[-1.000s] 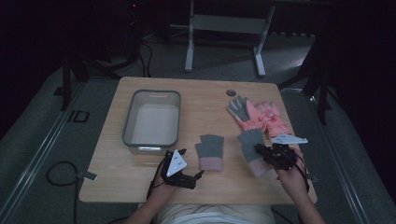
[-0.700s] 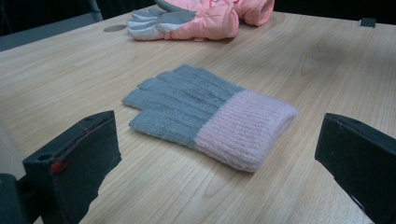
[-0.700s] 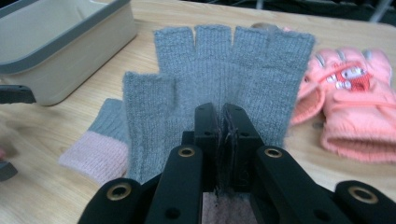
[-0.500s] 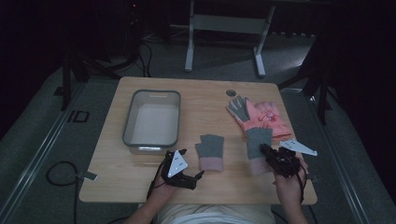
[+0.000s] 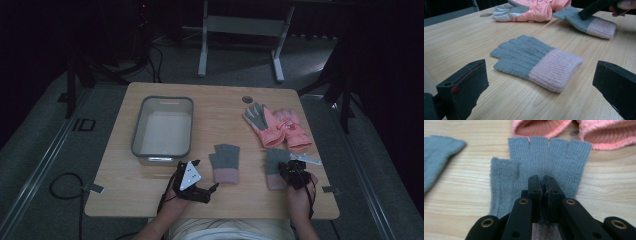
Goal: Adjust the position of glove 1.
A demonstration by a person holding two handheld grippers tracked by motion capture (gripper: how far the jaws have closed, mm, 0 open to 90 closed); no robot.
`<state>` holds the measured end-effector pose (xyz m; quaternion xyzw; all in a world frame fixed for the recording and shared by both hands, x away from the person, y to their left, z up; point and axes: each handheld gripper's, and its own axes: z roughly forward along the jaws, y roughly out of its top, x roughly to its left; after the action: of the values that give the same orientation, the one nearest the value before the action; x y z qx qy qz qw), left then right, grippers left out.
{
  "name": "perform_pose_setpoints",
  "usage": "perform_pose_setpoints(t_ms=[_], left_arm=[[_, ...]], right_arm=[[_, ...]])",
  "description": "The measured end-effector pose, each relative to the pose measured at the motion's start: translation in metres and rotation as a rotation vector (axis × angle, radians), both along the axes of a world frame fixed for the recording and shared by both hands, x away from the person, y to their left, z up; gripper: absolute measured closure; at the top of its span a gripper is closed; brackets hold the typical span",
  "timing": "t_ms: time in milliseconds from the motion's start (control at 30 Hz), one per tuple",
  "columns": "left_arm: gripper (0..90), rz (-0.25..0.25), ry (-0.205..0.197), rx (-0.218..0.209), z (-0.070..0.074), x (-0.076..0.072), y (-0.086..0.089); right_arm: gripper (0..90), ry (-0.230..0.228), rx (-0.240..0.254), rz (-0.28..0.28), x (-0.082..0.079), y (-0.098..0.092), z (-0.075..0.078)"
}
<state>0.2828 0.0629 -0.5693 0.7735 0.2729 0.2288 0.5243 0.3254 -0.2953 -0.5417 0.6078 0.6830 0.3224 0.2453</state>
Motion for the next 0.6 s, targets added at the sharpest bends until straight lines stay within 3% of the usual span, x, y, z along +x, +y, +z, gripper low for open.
perform_pose_setpoints(t_ms=[167,467,600], left_arm=[[0.0,-0.001,-0.002,0.001,0.000,0.000,0.000],[0.0,-0.001,-0.001,0.004,0.000,0.000,-0.001],[0.0,0.000,-0.003,0.005,0.000,0.000,0.000]], right_arm=[[81.0,0.022,-0.011,-0.015,0.004,-0.001,-0.010],[77.1,0.018,-0.015,0.000,0.005,-0.002,-0.012],[71.4,0.021,-0.001,0.005,0.005,-0.003,-0.009]])
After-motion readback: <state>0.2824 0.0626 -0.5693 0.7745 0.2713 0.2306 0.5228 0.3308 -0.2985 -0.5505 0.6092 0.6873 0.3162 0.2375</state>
